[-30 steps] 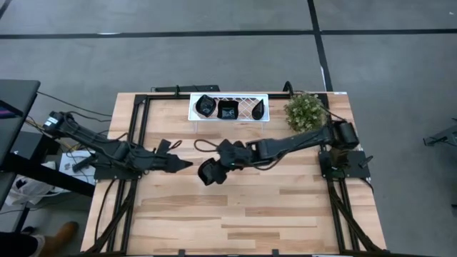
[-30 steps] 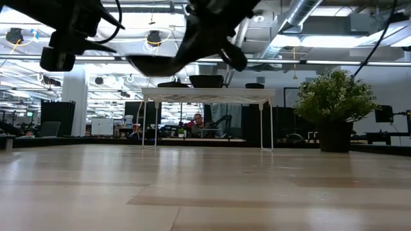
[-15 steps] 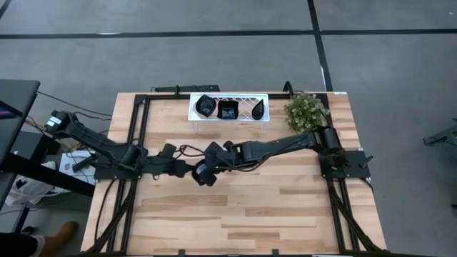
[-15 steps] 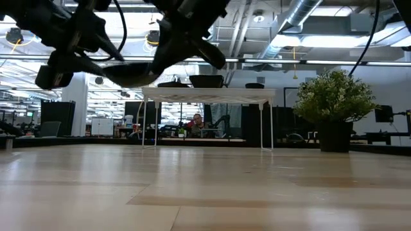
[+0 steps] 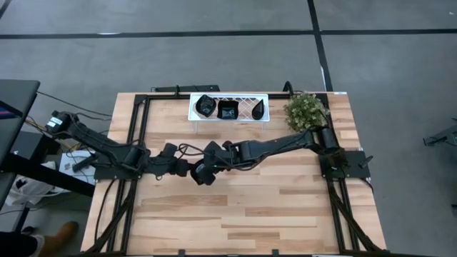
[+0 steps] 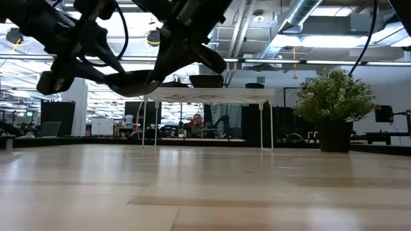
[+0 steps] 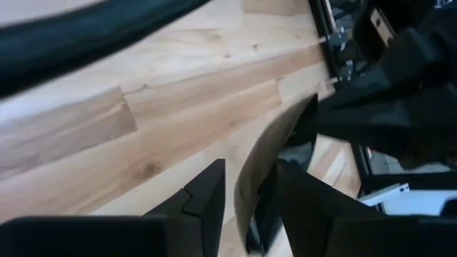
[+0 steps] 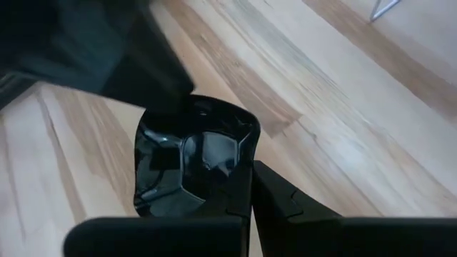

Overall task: Pick & Place Mini shaped plates
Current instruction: Stack the leaf-shaped plate on top of the leaf-shaped plate on the shelf

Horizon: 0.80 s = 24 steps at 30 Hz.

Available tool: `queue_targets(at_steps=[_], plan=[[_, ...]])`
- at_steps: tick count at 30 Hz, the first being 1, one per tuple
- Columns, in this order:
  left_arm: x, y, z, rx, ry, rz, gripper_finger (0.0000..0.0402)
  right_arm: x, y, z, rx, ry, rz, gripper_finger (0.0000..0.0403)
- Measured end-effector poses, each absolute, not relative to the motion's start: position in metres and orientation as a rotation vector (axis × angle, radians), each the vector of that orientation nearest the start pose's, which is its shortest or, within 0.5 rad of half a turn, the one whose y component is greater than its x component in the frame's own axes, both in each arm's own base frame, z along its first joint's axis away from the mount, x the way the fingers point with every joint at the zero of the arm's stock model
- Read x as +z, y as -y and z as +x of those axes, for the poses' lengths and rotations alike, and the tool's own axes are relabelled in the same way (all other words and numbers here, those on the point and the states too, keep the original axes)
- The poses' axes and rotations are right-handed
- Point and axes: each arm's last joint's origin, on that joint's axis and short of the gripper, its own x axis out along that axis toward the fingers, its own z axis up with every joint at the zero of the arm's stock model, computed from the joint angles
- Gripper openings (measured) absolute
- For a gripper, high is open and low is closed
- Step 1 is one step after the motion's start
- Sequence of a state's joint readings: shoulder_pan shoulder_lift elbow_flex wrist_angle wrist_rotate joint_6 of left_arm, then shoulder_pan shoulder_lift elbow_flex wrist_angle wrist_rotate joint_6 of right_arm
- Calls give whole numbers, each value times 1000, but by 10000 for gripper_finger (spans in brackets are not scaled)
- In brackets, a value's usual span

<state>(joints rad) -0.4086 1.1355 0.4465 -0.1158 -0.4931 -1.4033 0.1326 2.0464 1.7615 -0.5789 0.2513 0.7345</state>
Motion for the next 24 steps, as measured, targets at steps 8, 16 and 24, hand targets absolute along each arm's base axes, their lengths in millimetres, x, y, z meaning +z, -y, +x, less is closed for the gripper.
queue_targets(at_steps=[8,16,24], plan=[[166,64,191,568,-513,-989,89,255,-50,453,-404,-754,537,0],[166,64,190,565,-520,-975,34,256,-48,456,-394,-728,548,0],[166,64,190,561,-526,-980,7,259,-48,458,-350,-707,523,6]])
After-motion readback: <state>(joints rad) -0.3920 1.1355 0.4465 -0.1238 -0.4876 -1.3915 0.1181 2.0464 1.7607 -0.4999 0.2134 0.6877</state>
